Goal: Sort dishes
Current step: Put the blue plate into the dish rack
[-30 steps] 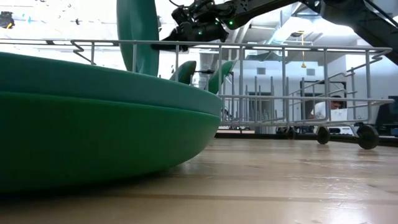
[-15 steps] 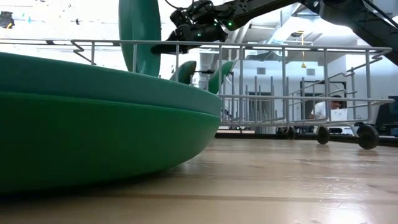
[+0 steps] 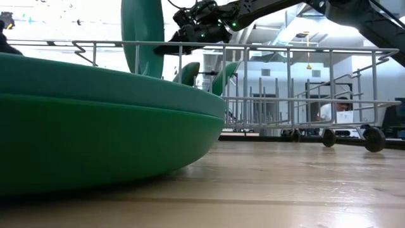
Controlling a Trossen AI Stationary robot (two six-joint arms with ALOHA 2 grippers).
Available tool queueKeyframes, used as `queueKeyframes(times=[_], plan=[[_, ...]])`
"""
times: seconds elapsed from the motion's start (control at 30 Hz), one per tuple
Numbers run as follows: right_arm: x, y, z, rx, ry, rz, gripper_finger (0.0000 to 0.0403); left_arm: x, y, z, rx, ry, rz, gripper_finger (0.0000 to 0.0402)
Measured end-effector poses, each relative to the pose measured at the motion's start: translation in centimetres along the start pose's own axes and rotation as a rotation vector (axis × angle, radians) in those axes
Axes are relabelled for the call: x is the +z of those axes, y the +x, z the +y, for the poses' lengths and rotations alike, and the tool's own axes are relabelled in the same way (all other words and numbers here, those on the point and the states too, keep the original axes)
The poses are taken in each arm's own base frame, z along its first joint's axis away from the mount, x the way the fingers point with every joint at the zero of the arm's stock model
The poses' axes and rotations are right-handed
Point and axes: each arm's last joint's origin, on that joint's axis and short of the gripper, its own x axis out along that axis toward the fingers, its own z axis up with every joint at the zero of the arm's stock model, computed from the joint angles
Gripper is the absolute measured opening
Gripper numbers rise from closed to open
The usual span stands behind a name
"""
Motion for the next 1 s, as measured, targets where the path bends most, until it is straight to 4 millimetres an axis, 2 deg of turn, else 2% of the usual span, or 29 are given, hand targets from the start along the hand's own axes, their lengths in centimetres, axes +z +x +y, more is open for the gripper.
queueKeyframes(times=[0.17,0.33,0.5,0.63,1.0], plan=[[-0.2,-0.2,0.0,-0.041,0.017,0.055,0.0061,-1.4,1.1,-1.5,-0.008,0.052,0.072,0.0139],[-0.4,-0.4,0.4,-0.015,0.046,0.108,0.0062,-3.7,3.0,-3.2,0.035,0.14,0.125,0.0139],[-0.7,-0.4,0.9,0.009,0.071,0.145,0.0062,-5.3,4.8,-4.3,0.082,0.149,0.159,0.0139],[-0.8,-0.3,1.0,0.015,0.078,0.157,0.0062,-5.8,5.5,-4.6,0.085,0.152,0.2,0.0139],[-0.9,-0.4,0.9,-0.017,0.065,0.189,0.0063,-6.2,5.5,-5.0,0.016,0.154,0.292,0.0139]])
